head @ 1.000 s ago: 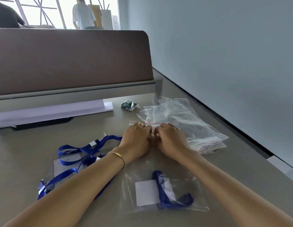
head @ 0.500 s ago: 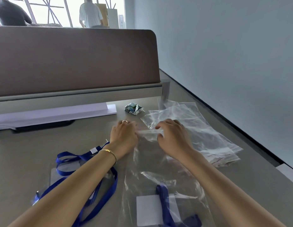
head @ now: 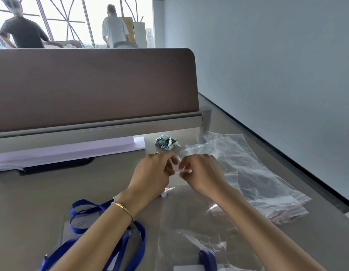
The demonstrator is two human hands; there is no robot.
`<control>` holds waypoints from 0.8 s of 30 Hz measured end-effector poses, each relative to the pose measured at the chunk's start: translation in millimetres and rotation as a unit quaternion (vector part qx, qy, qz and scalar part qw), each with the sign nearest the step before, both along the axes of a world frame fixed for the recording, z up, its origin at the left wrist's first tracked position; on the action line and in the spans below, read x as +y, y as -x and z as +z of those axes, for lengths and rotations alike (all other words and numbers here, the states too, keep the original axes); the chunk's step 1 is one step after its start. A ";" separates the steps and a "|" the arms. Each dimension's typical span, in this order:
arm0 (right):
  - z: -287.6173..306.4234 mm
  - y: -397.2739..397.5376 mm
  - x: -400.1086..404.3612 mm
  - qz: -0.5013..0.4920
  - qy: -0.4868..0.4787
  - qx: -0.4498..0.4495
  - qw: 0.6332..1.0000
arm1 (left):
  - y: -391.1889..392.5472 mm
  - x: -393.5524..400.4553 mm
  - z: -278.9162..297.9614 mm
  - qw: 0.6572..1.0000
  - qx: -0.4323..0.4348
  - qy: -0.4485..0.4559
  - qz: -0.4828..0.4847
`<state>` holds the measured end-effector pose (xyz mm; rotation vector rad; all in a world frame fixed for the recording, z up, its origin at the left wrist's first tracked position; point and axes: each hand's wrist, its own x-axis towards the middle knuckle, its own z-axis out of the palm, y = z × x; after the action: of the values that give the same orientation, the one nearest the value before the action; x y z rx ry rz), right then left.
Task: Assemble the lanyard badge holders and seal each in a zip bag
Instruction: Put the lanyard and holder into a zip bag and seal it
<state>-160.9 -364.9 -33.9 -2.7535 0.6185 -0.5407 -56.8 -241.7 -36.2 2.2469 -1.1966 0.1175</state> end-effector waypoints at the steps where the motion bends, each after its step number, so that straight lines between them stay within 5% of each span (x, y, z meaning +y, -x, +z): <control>1: -0.1 0.9 0.3 0.004 -0.005 -0.006 1.000 | -0.7 1.0 0.6 1.000 0.001 -0.015 -0.009; 24: 2.6 3.0 3.4 0.070 0.008 -0.007 0.998 | 3.9 10.4 9.7 0.998 -0.022 -0.042 -0.049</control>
<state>-163.8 -361.4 -31.3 -2.7790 0.4160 -0.5354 -60.7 -231.2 -26.5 2.2638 -1.3561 0.0796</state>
